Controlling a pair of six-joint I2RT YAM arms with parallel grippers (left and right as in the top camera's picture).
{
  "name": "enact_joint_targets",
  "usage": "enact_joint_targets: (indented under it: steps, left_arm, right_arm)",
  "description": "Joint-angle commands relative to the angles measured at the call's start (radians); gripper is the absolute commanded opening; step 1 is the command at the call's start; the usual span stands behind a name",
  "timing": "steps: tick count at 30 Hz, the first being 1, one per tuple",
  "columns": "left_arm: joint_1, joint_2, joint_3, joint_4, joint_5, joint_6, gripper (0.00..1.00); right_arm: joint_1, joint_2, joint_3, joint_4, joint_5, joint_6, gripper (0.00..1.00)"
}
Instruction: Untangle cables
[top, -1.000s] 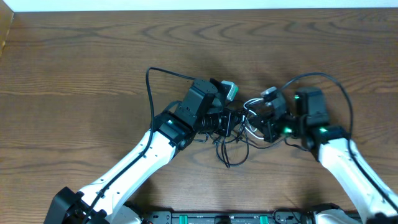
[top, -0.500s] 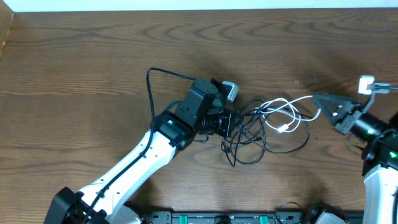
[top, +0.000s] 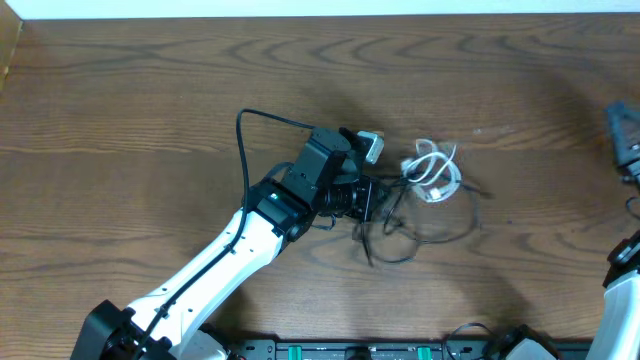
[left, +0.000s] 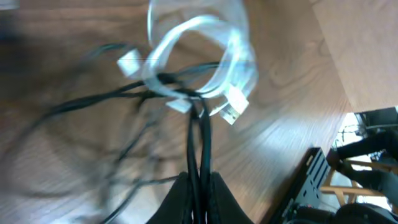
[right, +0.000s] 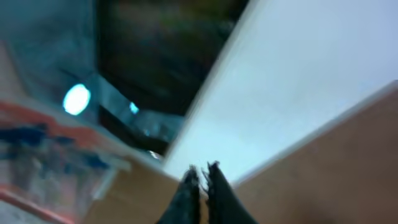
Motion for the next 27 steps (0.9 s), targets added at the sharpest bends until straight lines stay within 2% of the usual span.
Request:
enact_joint_targets:
  steps: [1, 3, 5, 7, 10, 11, 13, 16, 21, 23, 27]
  left_arm:
    - [0.004, -0.01, 0.0, 0.003, -0.006, 0.007, 0.08]
    - [0.004, -0.01, 0.0, 0.003, -0.013, 0.007, 0.08]
    - [0.004, -0.01, 0.0, 0.003, -0.013, 0.007, 0.08]
    - [0.004, -0.01, 0.0, 0.003, -0.013, 0.007, 0.08]
    - [0.004, -0.01, 0.0, 0.003, -0.013, 0.007, 0.08]
    - [0.004, -0.01, 0.0, 0.003, -0.013, 0.007, 0.08]
    - [0.004, -0.01, 0.0, 0.003, -0.013, 0.006, 0.08]
    - [0.004, -0.01, 0.0, 0.003, -0.013, 0.006, 0.08]
    - [0.004, -0.01, 0.0, 0.003, -0.013, 0.006, 0.08]
    - [0.004, -0.01, 0.0, 0.003, -0.013, 0.006, 0.08]
    - [0.004, -0.01, 0.0, 0.003, -0.013, 0.006, 0.08]
  right_arm:
    - [0.002, 0.024, 0.009, 0.147, 0.114, 0.156, 0.04]
    - [0.003, 0.029, 0.009, 0.198, 0.122, 0.156, 0.05]
    - [0.008, 0.03, 0.009, 0.214, 0.105, 0.101, 0.13]
    - [0.029, 0.03, 0.009, 0.205, -0.006, -0.08, 0.22]
    - [0.076, 0.03, 0.009, 0.147, -0.141, -0.253, 0.36]
    - [0.099, 0.03, 0.009, 0.091, -0.179, -0.312, 0.41]
    - [0.138, 0.03, 0.009, -0.021, -0.227, -0.398, 0.45]
    - [0.203, 0.03, 0.008, -0.215, -0.274, -0.567, 0.47]
    - [0.282, 0.03, 0.008, -0.502, -0.239, -0.797, 0.54]
    - [0.301, 0.03, 0.008, -0.673, -0.14, -0.957, 0.55]
    - [0.323, 0.03, 0.008, -1.066, 0.244, -1.261, 0.57]
